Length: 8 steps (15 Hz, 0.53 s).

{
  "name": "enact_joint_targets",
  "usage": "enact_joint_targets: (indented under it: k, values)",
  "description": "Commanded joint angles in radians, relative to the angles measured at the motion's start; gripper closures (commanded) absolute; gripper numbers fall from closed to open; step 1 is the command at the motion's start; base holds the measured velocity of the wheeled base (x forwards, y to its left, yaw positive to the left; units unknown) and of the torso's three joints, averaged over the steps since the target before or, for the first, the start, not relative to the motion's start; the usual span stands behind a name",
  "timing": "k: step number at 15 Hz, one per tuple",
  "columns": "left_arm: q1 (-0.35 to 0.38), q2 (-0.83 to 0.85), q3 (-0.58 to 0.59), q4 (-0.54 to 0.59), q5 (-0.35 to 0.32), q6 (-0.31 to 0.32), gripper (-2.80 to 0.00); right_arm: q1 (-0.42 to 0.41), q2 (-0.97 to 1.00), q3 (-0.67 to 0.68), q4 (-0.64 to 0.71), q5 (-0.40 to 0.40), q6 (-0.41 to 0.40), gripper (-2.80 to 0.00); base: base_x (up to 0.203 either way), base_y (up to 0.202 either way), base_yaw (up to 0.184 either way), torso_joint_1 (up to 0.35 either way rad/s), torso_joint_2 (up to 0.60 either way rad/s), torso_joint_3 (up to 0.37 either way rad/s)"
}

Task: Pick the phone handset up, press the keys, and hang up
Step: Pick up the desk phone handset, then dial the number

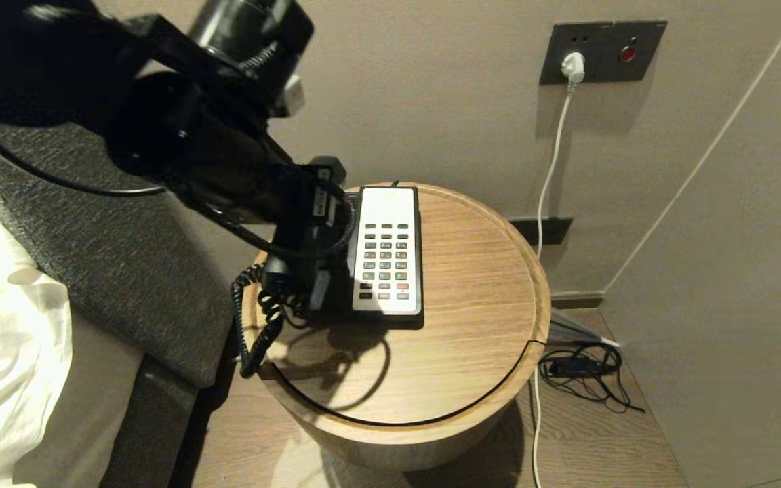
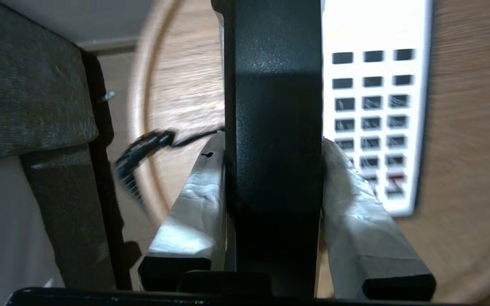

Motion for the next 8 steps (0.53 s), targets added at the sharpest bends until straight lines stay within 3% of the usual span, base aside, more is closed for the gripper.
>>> enact_joint_targets:
  k: [1,4,6,8]
  values:
    - [-0.011,-0.166,0.031,0.015,0.002,-0.002,0.0,0.0,0.002,0.0,0.0,0.0,0.0,0.0,0.0,0.0,0.0,0.0,0.0,0.0]
    - [-0.02,-0.405,0.15,0.034,-0.006,0.0,0.0,0.0,0.002,0.0,0.0,0.001,-0.009,0.0,0.0,0.0,0.0,0.0,0.0,0.0]
    - [-0.021,-0.569,0.264,0.038,-0.009,0.006,0.0,0.0,0.002,-0.001,0.004,0.016,-0.064,0.0,0.0,0.0,0.0,0.0,0.0,0.0]
    - [-0.013,-0.708,0.387,0.04,-0.012,0.013,0.0,0.0,0.002,-0.001,0.004,0.014,-0.054,0.0,0.0,0.0,0.0,0.0,0.0,0.0]
